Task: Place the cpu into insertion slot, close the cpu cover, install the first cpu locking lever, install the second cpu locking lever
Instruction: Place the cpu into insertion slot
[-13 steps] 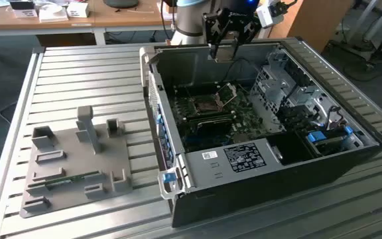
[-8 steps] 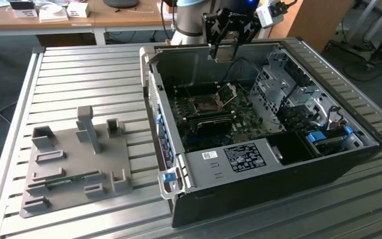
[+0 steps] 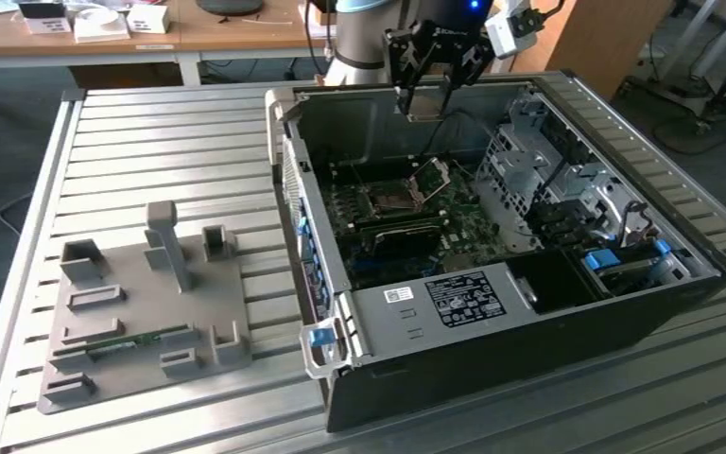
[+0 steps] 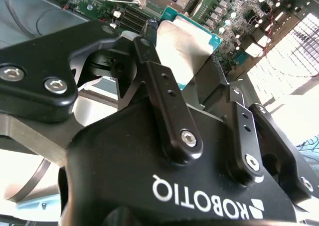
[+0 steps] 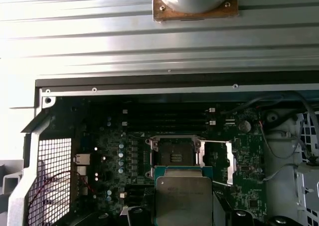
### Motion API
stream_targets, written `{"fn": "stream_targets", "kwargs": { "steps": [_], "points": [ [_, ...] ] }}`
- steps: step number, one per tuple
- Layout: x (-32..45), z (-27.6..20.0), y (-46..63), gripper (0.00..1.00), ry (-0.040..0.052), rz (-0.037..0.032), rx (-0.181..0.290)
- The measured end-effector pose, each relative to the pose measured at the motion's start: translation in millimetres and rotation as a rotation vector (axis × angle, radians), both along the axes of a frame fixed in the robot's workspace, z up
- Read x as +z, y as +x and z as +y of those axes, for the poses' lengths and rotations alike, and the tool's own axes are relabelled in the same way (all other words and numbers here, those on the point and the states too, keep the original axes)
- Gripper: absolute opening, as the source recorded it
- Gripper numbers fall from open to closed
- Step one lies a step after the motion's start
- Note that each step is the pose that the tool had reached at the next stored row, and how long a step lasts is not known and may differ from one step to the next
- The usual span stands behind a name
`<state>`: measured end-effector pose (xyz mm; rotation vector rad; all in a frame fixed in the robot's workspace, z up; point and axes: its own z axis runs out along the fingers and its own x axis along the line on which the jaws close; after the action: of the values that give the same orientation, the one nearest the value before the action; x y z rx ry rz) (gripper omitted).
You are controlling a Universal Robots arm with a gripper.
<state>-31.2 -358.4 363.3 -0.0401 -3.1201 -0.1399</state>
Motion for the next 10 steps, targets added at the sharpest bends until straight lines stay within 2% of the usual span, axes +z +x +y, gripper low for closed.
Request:
{"fn": "stream_targets", "kwargs": {
  "steps": [10],
  "points": [
    [-5.5,-0.1,-1.2,0.54,-0.0001,-0.0005,0.0]
  ]
}}
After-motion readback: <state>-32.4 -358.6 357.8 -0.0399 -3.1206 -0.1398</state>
